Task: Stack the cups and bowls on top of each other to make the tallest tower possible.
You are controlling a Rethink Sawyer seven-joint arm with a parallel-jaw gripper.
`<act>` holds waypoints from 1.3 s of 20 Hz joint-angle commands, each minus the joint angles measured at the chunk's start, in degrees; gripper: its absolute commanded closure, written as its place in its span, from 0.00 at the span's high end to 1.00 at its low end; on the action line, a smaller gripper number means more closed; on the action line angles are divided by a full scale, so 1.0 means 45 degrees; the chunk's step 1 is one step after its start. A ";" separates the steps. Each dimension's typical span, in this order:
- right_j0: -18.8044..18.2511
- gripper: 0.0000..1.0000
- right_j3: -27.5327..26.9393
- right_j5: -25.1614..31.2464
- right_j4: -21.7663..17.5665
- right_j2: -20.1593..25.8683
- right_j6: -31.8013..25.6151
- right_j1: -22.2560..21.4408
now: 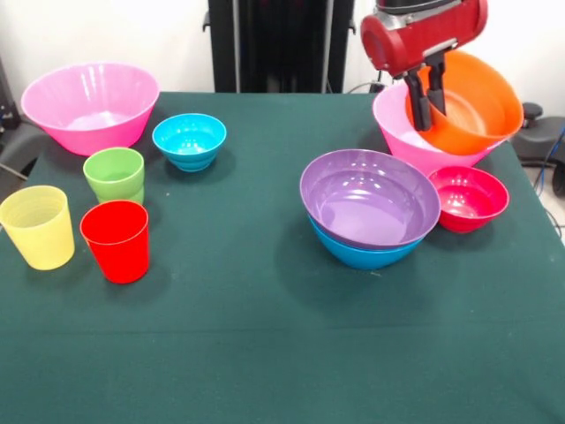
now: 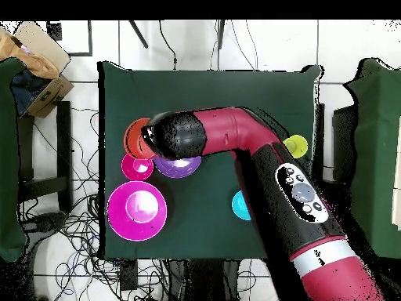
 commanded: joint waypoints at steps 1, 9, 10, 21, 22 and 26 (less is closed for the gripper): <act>-0.1094 0.00 0.0849 0.0492 -0.1253 0.1533 -0.3747 0.0520; -0.1919 0.00 0.0628 0.1198 -0.1507 0.2508 -0.4060 0.0670; -0.1931 0.00 0.0556 0.1181 -0.1652 0.2515 -0.4053 0.0794; -0.2839 0.00 0.0427 0.0521 -0.3127 0.3262 -0.4551 0.2296; -0.2930 0.00 0.0363 0.0661 -0.3169 0.3374 -0.4632 0.2371; -0.3243 0.00 0.0328 0.0822 -0.3572 0.3665 -0.4891 0.2687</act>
